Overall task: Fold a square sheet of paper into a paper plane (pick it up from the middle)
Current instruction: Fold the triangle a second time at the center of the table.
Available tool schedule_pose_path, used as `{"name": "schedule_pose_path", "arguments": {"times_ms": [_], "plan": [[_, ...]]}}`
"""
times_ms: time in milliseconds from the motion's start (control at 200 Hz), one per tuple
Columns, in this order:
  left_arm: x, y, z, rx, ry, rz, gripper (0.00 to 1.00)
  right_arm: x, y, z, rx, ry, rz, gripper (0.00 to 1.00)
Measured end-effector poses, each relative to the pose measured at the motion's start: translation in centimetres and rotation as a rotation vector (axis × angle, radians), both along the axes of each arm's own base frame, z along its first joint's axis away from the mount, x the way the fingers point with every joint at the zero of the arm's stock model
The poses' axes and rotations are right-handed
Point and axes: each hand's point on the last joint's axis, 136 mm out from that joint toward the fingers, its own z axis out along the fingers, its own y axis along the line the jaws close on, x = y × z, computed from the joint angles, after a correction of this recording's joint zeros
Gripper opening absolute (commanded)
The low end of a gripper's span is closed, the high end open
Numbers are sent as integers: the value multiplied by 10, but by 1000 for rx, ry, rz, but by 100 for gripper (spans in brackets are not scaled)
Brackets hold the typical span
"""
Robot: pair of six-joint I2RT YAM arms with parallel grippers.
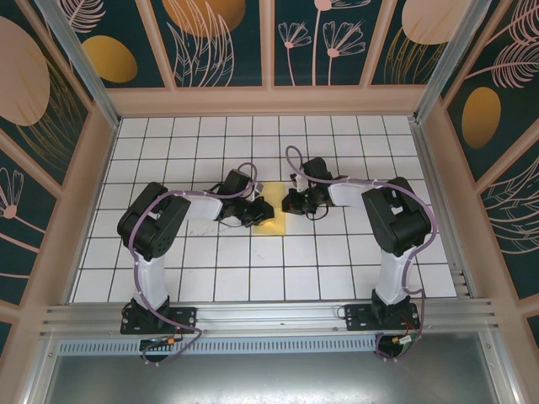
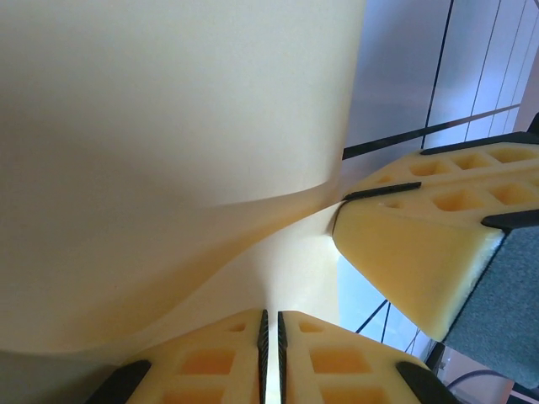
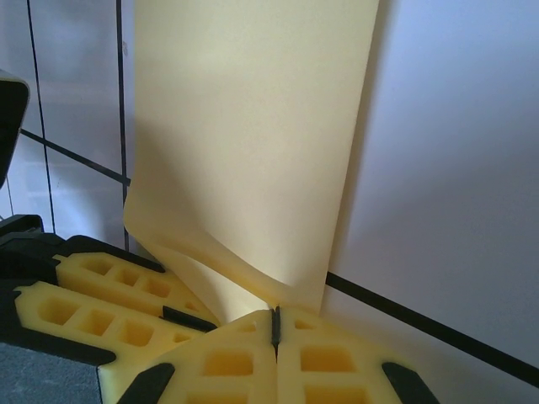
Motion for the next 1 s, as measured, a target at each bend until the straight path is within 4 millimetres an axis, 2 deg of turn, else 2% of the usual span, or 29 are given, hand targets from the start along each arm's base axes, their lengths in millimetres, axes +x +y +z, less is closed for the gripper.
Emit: {"name": "schedule_pose_path", "arguments": {"times_ms": [140,245,370,525,615,736,996], "plan": [[1,1,-1,9,0,6,15,1,0,1,-4,3,-7,21],[1,1,-2,13,-1,8,14,5,-7,3,-21,-5,-33,24],[1,2,-3,17,-1,11,13,8,-14,23,-19,-45,-72,17],[1,3,-3,22,0,15,11,-10,-14,40,-5,-56,-89,4],[1,3,-4,24,2,19,10,-27,-5,37,-7,-30,-69,0],[1,3,-4,28,3,22,9,-47,4,28,-18,11,-41,0],[1,3,-5,33,4,25,8,-57,13,14,-35,57,-29,0]]}}
